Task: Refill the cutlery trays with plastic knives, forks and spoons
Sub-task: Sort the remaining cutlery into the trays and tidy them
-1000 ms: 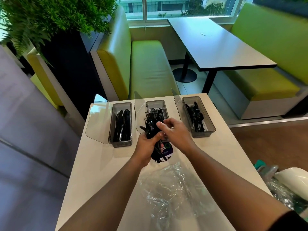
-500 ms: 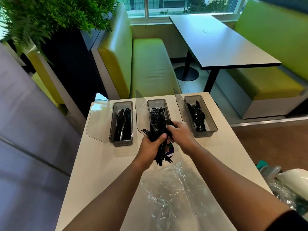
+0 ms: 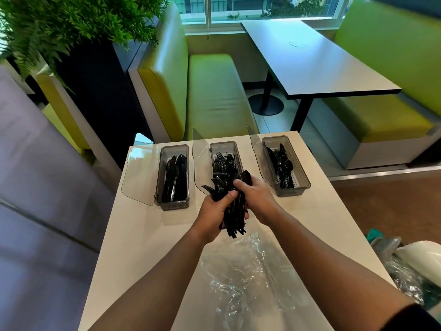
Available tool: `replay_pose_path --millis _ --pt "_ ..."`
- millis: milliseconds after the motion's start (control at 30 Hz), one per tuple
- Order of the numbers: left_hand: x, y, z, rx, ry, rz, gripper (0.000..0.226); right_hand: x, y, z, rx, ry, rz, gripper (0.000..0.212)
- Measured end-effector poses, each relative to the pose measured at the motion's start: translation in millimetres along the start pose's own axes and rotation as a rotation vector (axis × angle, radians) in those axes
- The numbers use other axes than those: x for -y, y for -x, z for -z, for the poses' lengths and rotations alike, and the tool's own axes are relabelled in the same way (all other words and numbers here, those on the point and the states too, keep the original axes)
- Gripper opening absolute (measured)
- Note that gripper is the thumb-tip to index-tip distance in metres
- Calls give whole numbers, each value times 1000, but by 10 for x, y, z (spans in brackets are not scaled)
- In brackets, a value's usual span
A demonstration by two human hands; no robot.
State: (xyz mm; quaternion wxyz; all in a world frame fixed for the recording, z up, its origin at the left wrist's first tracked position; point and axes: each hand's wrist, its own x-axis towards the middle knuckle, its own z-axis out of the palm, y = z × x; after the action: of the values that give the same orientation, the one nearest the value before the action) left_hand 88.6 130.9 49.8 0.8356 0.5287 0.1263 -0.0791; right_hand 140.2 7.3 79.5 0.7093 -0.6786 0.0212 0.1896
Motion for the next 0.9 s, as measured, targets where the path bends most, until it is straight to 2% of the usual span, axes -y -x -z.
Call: replay_pose_path --millis 133,400,533,767,900 --pt "2 -4 -14 -8 -29 27 23 14 -18 5 -73 -39 -26 15" --pt "-15 -30 -50 -32 -92 37 19 30 26 51 -56 -191 -98 13" --pt "-5 -59 -104 -27 -132 39 22 104 -90 163 -150 -336 -100 13" --pt "76 -218 -206 5 -198 63 20 425 -537 803 -241 -512 -125 16" --pt "132 -381 -265 9 -207 70 24 503 -921 1300 -320 -407 -127 23"
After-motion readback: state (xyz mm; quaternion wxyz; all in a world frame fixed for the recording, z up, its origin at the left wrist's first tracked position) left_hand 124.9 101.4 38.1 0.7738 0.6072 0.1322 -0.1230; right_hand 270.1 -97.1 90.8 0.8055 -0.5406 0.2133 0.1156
